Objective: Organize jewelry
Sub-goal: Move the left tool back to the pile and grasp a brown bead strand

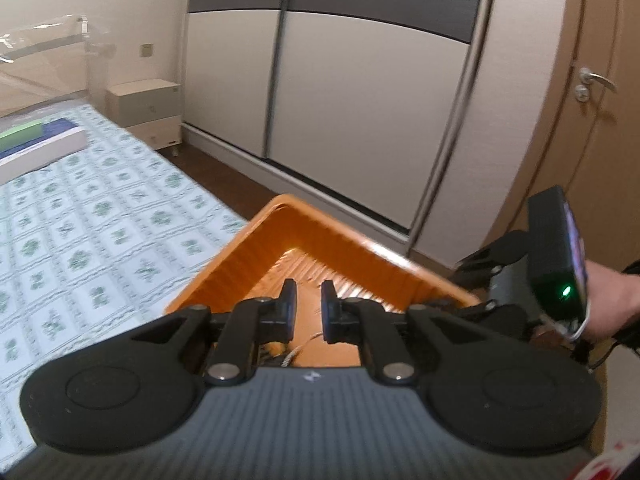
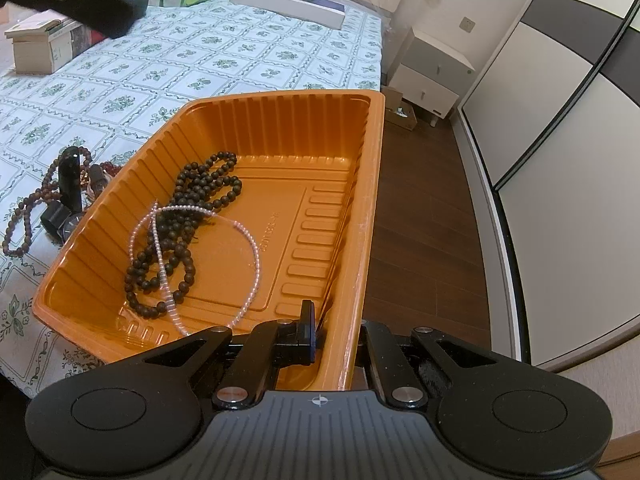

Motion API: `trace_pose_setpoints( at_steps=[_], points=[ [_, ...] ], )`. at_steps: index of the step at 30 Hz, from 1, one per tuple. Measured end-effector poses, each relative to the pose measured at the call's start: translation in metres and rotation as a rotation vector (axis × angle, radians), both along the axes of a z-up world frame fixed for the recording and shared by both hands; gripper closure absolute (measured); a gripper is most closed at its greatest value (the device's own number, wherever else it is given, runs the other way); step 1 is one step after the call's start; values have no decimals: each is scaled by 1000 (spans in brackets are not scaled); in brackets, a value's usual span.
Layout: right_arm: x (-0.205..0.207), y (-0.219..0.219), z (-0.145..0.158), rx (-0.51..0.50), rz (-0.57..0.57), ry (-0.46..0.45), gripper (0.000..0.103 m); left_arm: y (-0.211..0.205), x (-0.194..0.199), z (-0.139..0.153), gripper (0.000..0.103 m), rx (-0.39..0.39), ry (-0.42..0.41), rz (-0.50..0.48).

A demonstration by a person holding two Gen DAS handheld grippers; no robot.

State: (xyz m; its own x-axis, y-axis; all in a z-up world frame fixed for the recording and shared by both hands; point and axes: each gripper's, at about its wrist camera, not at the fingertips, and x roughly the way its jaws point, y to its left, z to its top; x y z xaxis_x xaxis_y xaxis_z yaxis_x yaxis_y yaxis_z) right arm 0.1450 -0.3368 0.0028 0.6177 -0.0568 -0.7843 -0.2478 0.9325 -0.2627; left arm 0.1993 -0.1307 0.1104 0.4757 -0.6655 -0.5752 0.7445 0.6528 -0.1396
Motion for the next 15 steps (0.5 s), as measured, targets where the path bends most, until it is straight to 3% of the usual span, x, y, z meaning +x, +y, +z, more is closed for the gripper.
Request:
trace_pose_setpoints(
  at_steps=[8,15],
  points=[
    [-1,-1,0,7,-6,3,98,53,-13,-23,90,78,-40,154],
    [0,-2,-2,7,-7,5,98,97,-29,-55,90,131,-25,277]
  ],
)
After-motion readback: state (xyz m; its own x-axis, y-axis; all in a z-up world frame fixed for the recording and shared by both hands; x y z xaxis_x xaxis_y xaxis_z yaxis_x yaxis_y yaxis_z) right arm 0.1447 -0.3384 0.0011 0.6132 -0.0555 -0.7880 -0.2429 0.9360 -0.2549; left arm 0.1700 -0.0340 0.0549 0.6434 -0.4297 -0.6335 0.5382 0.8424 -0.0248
